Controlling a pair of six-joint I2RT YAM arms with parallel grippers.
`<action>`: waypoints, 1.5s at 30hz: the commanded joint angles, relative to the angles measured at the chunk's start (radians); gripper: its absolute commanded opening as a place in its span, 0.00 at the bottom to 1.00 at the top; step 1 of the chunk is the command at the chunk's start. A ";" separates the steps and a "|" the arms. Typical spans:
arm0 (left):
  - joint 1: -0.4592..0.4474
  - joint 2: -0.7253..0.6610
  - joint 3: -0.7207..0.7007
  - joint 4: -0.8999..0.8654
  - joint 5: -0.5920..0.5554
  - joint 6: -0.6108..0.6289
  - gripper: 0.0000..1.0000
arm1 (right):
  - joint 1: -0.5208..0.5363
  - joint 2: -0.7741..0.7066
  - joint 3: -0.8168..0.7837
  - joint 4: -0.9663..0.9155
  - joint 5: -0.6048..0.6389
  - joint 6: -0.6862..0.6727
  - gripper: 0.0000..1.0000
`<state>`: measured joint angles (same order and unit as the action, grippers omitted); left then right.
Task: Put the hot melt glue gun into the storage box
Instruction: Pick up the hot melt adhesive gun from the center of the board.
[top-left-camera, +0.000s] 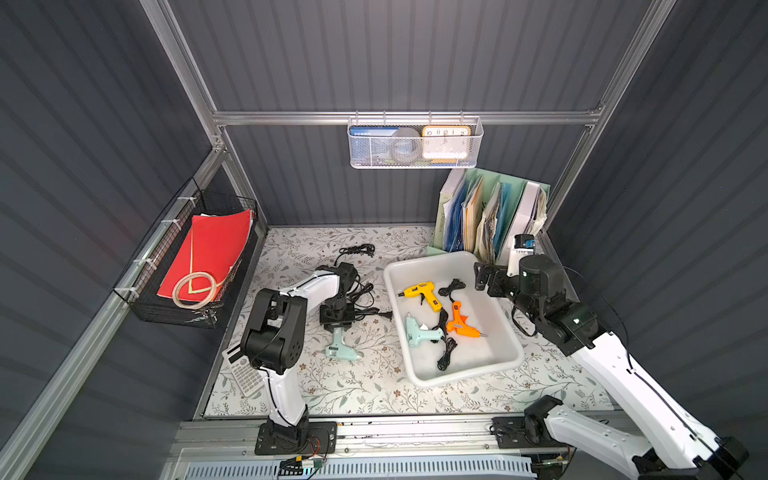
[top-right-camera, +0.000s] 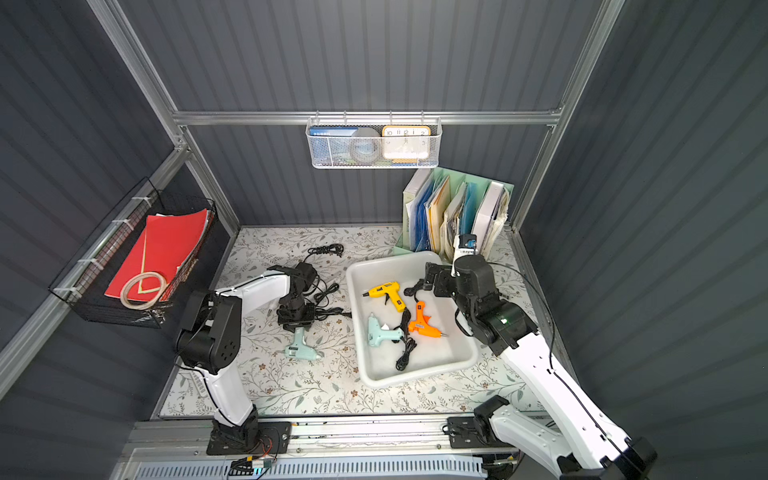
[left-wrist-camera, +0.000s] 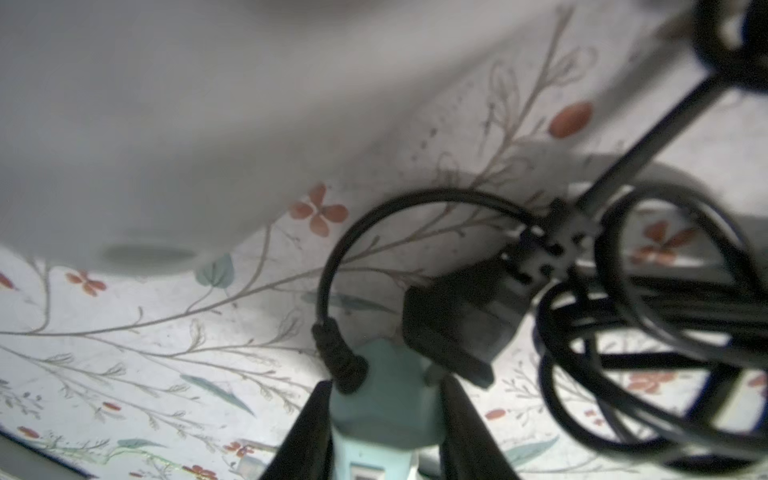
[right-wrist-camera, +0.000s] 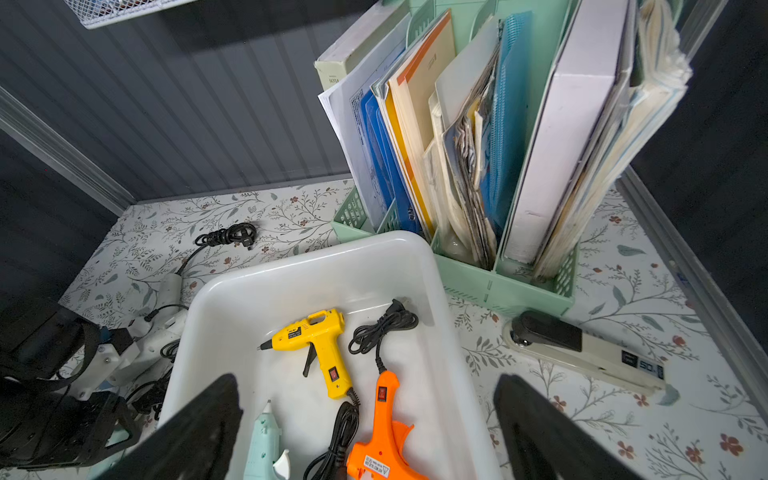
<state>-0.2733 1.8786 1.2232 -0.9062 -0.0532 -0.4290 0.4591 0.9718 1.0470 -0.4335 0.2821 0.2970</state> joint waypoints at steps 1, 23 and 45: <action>-0.010 0.009 -0.001 0.030 0.069 -0.008 0.10 | -0.003 -0.008 -0.003 0.019 0.013 -0.008 0.99; -0.013 -0.003 -0.024 -0.037 0.005 0.008 0.40 | -0.002 0.010 -0.009 0.047 -0.002 -0.001 0.99; -0.015 -0.279 0.052 0.071 0.041 -0.087 0.00 | -0.002 0.025 -0.071 0.113 -0.183 0.034 0.99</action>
<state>-0.2840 1.6657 1.2461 -0.8665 -0.0216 -0.4751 0.4591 0.9909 0.9924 -0.3660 0.1810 0.3111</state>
